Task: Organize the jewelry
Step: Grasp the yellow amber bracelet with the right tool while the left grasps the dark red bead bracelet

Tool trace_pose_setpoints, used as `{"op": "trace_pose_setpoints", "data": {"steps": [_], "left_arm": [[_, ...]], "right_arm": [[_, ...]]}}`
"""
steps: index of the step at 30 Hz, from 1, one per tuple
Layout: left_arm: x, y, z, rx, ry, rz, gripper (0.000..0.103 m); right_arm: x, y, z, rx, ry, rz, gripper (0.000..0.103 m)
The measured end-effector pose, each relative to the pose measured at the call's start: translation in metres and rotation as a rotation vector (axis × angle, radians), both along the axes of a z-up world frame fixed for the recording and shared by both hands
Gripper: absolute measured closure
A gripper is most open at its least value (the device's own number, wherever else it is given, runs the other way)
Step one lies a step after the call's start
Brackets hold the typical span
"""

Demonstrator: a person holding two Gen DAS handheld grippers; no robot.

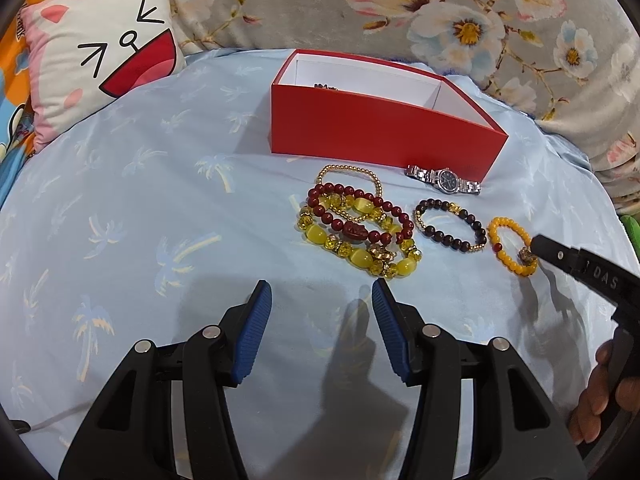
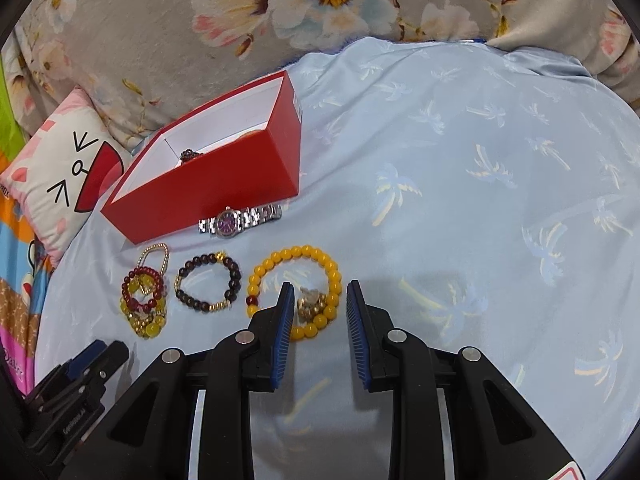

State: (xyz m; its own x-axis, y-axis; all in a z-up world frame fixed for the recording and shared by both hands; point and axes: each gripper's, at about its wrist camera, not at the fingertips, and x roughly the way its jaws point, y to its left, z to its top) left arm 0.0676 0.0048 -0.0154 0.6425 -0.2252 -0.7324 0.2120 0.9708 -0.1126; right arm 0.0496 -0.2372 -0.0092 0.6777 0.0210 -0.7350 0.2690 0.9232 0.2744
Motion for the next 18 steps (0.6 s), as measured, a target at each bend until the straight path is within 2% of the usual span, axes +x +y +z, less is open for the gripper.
{"op": "trace_pose_setpoints", "data": {"steps": [7, 13, 16, 18], "left_arm": [[0.000, 0.000, -0.001, 0.000, 0.003, -0.002, 0.053], [0.000, 0.000, -0.001, 0.001, 0.003, -0.003, 0.053], [0.000, 0.000, -0.001, 0.001, 0.003, -0.003, 0.053], [0.000, 0.000, -0.001, 0.002, 0.003, -0.003, 0.053]], "right_arm": [[0.026, -0.001, -0.007, -0.017, 0.039, 0.018, 0.078], [0.031, 0.001, -0.006, -0.020, 0.037, 0.031, 0.077], [0.025, 0.001, -0.003, 0.001, 0.018, 0.031, 0.069], [0.022, 0.002, -0.003, -0.016, 0.028, 0.025, 0.069]]}}
